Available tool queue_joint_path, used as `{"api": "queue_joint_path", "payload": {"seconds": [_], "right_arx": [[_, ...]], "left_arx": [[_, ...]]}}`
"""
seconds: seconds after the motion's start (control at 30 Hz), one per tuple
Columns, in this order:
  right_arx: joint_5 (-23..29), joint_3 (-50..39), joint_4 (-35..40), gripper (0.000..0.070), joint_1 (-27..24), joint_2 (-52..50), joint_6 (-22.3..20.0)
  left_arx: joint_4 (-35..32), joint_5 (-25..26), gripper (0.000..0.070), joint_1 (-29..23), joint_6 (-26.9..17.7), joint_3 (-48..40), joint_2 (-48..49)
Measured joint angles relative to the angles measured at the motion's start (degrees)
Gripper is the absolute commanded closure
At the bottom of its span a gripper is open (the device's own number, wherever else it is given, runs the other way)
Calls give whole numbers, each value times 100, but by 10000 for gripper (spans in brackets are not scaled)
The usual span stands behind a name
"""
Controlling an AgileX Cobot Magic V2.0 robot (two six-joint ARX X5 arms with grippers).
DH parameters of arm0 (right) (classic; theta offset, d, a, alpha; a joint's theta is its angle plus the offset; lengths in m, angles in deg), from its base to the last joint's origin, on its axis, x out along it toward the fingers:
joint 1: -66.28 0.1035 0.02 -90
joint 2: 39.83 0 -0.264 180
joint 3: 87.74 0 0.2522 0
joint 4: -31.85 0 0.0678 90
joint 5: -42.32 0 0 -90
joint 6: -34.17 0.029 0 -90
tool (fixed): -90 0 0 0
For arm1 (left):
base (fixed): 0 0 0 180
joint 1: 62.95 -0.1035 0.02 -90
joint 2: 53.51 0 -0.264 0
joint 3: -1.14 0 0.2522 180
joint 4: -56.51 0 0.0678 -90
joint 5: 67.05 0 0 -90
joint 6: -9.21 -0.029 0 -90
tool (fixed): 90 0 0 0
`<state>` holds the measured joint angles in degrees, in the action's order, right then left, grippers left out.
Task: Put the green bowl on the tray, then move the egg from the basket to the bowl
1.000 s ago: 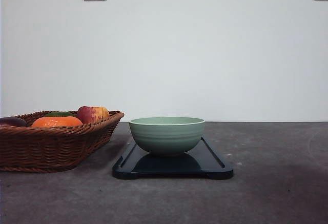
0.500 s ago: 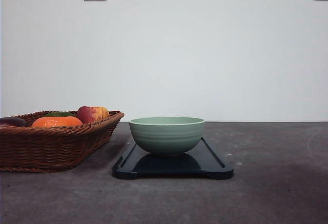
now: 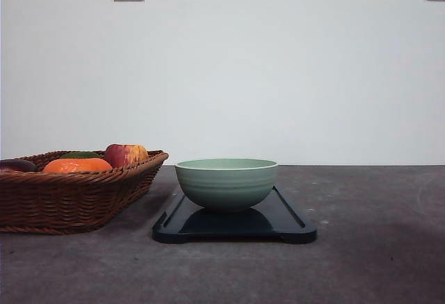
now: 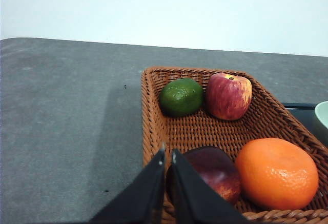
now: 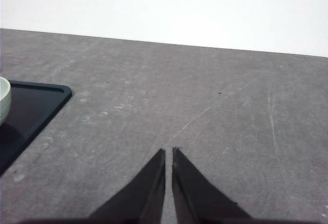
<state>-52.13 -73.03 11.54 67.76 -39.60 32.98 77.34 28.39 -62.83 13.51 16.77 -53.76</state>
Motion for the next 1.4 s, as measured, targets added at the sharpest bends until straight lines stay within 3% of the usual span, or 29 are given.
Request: {"api": "queue_joint_path", "payload": {"seconds": [1.4], "right_arx": [[0, 0, 0, 685, 0, 0, 0]], "left_arx": [[1, 1, 687, 0, 0, 0, 0]]}}
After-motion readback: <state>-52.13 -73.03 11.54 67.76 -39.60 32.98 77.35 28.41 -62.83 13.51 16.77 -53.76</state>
